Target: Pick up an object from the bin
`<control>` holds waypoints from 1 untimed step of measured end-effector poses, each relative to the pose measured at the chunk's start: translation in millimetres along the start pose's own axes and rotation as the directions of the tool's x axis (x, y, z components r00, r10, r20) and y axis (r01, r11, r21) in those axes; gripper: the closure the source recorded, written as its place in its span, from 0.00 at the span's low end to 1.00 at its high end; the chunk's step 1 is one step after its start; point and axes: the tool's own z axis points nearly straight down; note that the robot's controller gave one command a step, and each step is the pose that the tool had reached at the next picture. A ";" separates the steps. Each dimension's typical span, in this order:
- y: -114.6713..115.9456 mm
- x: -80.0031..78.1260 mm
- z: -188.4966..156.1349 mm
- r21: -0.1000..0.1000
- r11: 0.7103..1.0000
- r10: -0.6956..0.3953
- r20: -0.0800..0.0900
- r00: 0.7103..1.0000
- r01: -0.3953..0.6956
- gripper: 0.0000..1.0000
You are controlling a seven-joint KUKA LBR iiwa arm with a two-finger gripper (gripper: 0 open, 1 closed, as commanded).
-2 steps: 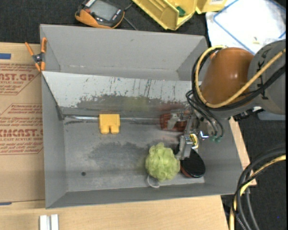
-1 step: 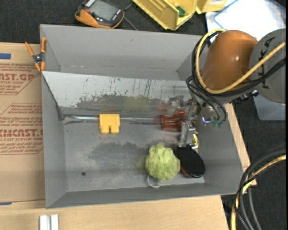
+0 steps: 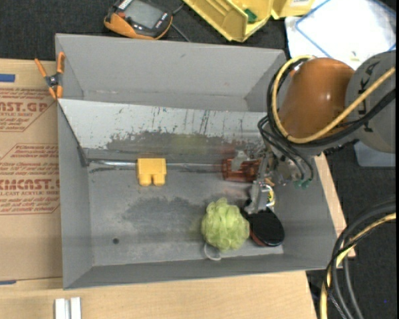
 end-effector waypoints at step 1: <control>-13.6 1.2 18.2 -0.001 0.986 -0.168 -0.005 0.986 0.168 0.00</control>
Offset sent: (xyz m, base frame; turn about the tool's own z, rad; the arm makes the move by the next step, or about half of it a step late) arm -0.0711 -0.0258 -0.0560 -0.0983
